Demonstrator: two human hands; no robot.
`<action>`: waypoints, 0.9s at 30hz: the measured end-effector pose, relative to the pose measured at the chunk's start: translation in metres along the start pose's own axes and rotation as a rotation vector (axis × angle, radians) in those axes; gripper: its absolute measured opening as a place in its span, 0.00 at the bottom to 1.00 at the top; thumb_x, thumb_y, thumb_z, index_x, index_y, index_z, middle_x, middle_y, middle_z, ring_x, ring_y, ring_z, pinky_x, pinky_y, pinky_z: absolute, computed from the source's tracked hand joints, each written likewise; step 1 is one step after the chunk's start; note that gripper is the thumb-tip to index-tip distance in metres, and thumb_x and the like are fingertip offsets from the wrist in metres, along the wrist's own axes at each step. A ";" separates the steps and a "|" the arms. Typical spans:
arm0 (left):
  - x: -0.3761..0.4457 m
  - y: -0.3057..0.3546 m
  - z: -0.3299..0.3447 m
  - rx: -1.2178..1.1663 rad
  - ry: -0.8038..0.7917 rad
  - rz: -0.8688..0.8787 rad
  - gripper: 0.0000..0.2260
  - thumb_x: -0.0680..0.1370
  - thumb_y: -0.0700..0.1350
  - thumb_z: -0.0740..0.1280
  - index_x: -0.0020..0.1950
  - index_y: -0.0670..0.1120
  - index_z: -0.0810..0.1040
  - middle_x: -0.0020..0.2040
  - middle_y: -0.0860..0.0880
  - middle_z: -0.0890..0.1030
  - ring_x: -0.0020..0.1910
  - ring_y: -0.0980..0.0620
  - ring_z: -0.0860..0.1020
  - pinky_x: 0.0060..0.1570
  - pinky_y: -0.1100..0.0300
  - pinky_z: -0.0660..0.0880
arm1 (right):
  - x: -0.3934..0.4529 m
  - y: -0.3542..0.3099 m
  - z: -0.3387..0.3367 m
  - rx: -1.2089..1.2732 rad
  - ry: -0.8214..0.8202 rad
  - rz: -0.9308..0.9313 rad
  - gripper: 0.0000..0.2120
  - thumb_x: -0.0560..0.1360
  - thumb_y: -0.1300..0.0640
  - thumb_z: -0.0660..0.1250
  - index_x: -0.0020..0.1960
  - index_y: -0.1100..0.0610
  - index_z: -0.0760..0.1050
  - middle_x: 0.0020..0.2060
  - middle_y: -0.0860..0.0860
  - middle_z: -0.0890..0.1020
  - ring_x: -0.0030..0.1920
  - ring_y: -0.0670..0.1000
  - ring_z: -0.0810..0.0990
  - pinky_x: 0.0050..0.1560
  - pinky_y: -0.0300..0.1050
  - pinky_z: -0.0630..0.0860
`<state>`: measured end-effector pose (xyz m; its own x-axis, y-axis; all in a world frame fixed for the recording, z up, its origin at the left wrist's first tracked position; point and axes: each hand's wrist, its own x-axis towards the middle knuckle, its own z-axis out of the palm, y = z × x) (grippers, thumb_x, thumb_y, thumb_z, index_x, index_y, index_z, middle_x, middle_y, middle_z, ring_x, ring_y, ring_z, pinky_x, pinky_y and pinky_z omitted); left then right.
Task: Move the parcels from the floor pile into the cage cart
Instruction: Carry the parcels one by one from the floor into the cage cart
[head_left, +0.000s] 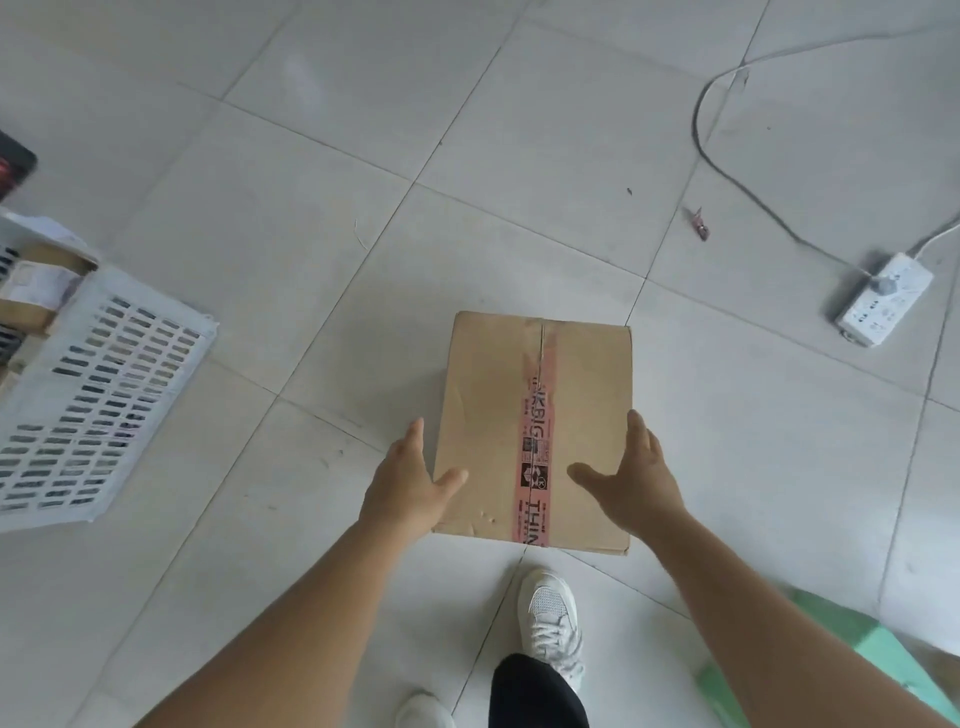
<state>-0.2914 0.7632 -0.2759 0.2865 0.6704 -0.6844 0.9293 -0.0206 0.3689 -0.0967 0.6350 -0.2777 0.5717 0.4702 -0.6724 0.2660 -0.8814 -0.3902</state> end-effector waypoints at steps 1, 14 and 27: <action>0.013 -0.001 0.007 -0.025 -0.003 -0.015 0.40 0.76 0.56 0.67 0.80 0.48 0.48 0.78 0.47 0.58 0.75 0.48 0.60 0.69 0.52 0.62 | 0.014 0.003 0.005 0.017 -0.001 0.001 0.49 0.73 0.45 0.72 0.80 0.54 0.43 0.77 0.51 0.57 0.72 0.57 0.67 0.65 0.52 0.69; 0.111 0.001 0.062 -0.245 -0.007 -0.117 0.49 0.71 0.53 0.75 0.79 0.53 0.44 0.77 0.50 0.62 0.73 0.45 0.65 0.68 0.51 0.65 | 0.109 0.067 0.054 0.401 0.004 0.149 0.53 0.65 0.51 0.80 0.77 0.43 0.46 0.66 0.47 0.70 0.62 0.54 0.74 0.53 0.51 0.77; 0.071 -0.009 0.048 -0.355 0.078 -0.137 0.46 0.72 0.51 0.75 0.79 0.53 0.47 0.78 0.51 0.59 0.75 0.47 0.62 0.69 0.55 0.63 | 0.075 0.055 0.056 0.466 0.025 0.117 0.44 0.65 0.52 0.80 0.70 0.39 0.57 0.56 0.45 0.77 0.54 0.54 0.79 0.51 0.59 0.80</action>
<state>-0.2687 0.7755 -0.3581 0.1339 0.7038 -0.6977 0.8154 0.3219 0.4812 -0.0824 0.6237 -0.3845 0.5974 0.3626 -0.7153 -0.1738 -0.8122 -0.5569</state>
